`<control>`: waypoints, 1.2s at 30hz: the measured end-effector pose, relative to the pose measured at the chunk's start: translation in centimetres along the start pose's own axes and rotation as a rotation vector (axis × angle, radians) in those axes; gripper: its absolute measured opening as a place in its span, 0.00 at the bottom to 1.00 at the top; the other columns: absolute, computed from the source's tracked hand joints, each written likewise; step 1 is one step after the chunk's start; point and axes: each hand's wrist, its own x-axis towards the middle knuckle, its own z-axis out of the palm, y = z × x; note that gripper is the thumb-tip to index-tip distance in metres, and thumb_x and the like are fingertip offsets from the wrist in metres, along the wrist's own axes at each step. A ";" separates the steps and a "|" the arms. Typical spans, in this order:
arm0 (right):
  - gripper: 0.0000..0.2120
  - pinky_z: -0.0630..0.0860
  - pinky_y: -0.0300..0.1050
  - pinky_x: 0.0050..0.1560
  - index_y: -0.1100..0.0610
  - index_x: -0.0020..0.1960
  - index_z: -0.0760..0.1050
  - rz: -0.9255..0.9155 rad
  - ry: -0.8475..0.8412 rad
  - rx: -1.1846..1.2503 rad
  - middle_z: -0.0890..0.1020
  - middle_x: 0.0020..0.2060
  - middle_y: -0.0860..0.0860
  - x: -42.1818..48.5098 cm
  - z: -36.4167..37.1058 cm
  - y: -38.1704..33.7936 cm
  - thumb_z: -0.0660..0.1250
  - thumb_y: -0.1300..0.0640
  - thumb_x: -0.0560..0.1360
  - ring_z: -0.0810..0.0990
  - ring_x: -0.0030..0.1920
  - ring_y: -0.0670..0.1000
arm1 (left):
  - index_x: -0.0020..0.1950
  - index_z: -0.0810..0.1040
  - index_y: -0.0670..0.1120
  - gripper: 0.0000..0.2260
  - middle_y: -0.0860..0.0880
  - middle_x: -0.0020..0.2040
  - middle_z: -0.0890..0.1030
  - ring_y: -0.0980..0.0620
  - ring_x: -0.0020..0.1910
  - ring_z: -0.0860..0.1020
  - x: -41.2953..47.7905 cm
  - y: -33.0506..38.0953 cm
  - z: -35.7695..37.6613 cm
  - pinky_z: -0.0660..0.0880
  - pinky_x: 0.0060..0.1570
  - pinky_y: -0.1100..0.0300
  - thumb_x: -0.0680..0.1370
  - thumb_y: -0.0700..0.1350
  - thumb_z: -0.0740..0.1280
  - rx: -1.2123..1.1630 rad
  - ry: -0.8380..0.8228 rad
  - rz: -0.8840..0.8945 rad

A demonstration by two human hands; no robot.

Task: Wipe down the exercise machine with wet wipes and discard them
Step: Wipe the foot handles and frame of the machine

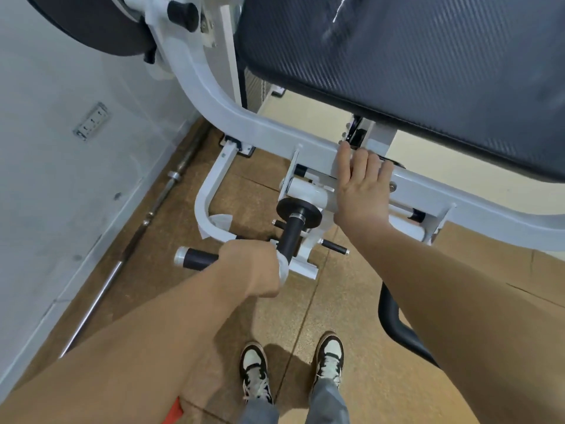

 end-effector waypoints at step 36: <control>0.54 0.64 0.67 0.71 0.63 0.81 0.50 -0.026 0.058 0.138 0.67 0.66 0.65 -0.4 0.0 0.1 0.77 0.57 0.63 0.67 0.66 0.67 | 0.56 0.74 0.51 0.12 0.51 0.47 0.81 0.46 0.49 0.79 -4.1 -6.1 4.1 0.66 0.62 0.49 0.74 0.42 0.68 0.351 0.466 -0.062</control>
